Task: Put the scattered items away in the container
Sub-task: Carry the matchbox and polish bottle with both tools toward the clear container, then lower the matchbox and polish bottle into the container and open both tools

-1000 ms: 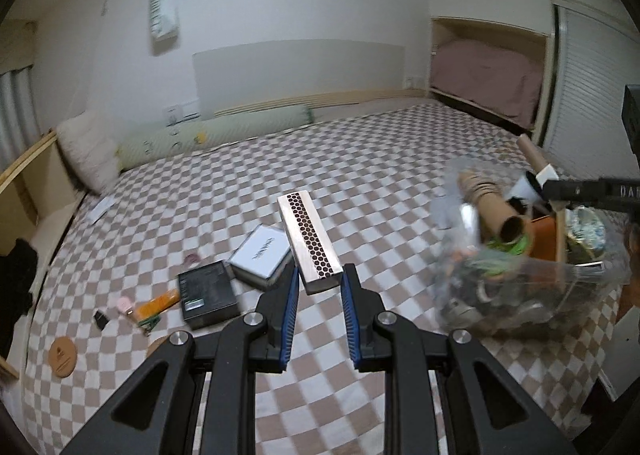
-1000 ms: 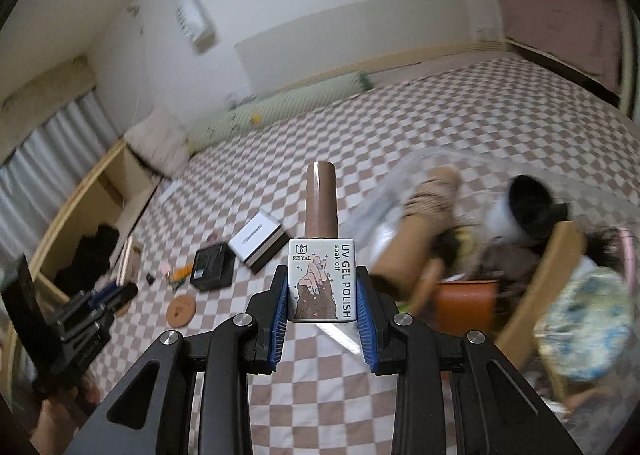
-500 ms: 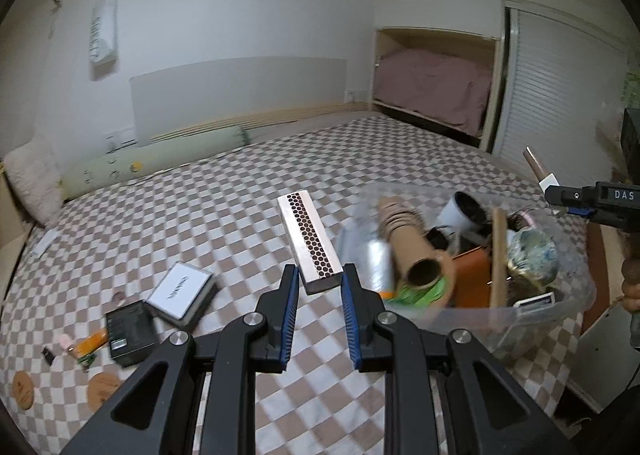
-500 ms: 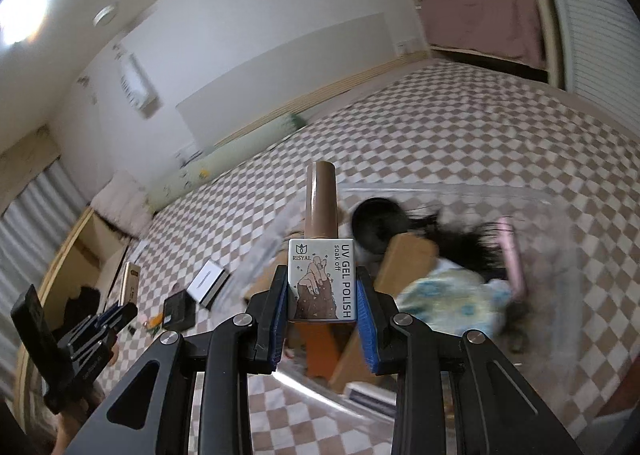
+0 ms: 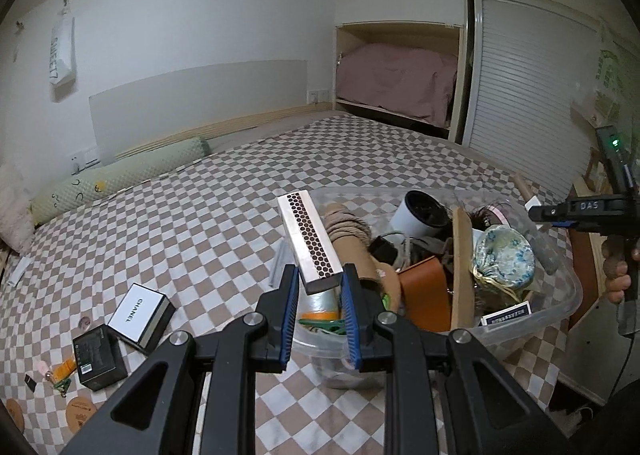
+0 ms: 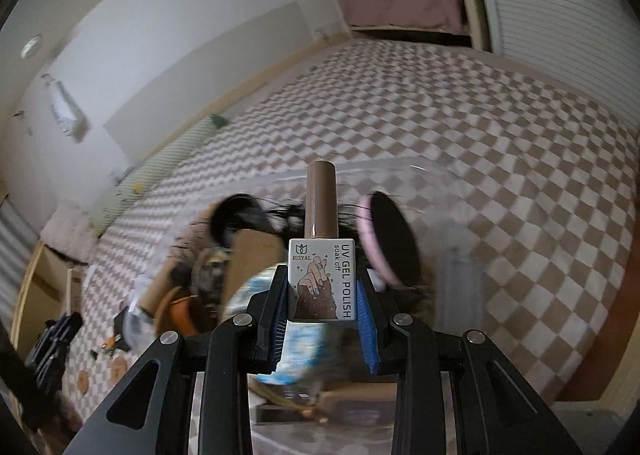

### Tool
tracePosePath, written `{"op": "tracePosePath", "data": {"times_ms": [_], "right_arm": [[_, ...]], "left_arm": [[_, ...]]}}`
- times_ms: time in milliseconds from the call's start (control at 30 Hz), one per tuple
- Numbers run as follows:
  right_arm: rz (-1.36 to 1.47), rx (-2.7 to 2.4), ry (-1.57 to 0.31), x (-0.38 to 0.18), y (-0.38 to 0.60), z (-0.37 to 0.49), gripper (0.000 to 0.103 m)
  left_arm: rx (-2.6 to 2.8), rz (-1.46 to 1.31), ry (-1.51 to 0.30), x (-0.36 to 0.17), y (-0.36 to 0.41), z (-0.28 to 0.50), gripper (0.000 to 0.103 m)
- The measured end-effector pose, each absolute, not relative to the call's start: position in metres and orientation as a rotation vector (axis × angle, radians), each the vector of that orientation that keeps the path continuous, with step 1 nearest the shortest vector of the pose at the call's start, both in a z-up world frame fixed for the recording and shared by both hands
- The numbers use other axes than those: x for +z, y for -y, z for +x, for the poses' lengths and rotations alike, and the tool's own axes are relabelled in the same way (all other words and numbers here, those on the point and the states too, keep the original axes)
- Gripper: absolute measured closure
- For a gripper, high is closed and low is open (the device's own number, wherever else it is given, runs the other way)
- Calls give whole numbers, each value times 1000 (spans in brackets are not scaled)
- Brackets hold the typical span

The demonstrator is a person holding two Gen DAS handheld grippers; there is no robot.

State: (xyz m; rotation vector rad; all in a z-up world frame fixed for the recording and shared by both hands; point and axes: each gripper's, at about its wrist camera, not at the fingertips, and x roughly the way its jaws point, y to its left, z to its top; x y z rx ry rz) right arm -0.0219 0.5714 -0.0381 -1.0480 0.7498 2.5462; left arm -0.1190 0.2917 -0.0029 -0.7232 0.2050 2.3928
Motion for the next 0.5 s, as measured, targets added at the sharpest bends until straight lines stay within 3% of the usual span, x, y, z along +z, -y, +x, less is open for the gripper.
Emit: {"op": "tracePosePath", "data": {"times_ms": [500], "right_arm": [[-1234,2451,-685,-65,-566,-14,72]], "left_arm": [[2324,-736,-223,-13,-329,-109,82]]}}
